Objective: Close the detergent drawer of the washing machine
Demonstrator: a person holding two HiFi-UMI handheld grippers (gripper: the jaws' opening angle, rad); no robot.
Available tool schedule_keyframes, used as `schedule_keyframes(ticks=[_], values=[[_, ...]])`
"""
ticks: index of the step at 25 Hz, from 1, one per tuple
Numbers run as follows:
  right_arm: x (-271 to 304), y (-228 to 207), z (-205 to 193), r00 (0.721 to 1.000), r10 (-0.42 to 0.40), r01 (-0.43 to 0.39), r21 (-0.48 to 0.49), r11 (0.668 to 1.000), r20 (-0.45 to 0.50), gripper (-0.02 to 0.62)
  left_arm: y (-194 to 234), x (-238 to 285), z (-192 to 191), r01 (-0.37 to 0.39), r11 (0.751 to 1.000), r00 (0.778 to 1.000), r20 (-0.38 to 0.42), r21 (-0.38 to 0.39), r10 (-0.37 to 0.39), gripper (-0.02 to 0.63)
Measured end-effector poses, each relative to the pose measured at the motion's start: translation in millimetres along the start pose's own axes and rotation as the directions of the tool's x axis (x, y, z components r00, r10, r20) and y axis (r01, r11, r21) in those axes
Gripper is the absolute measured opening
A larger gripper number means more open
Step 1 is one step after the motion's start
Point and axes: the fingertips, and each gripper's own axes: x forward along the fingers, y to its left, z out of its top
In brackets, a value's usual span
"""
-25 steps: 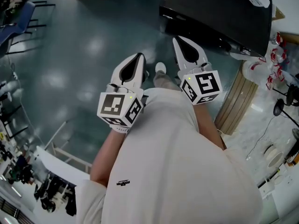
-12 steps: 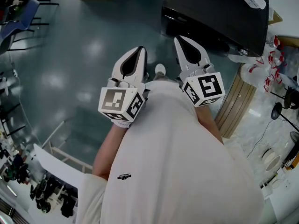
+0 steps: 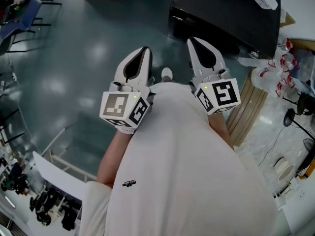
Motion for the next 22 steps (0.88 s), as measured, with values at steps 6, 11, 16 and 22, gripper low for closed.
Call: schedule_keyframes(ticks=[6,11,16,22], values=[[-6.7,-1.0,5.7,1.000,0.000,0.000,-0.009,1.000,0.006,-0.008,-2.2,-1.7,5.6,0.003,1.000,1.000,0.017,0.009,-0.003,0.016],[-8.2,-0.8,11.3,1.000,0.008,-0.008,-0.026,1.000,0.011,-0.008,-3.6,-1.9,7.3,-0.003,1.000,1.000,0.022,0.013,0.003,0.016],[-5.5,-1.6,10.9,1.000,0.022,-0.022,-0.031,0.999,0.010,-0.008,-5.9,0.6,8.2,-0.006,1.000,1.000,0.025,0.020,0.005,0.015],[-3.2,-2.5,14.1,1.000,0.019,-0.019,-0.029,0.999,0.015,-0.008,-7.3,2.6,12.0,0.001,1.000,1.000,0.024,0.030,-0.001,0.015]])
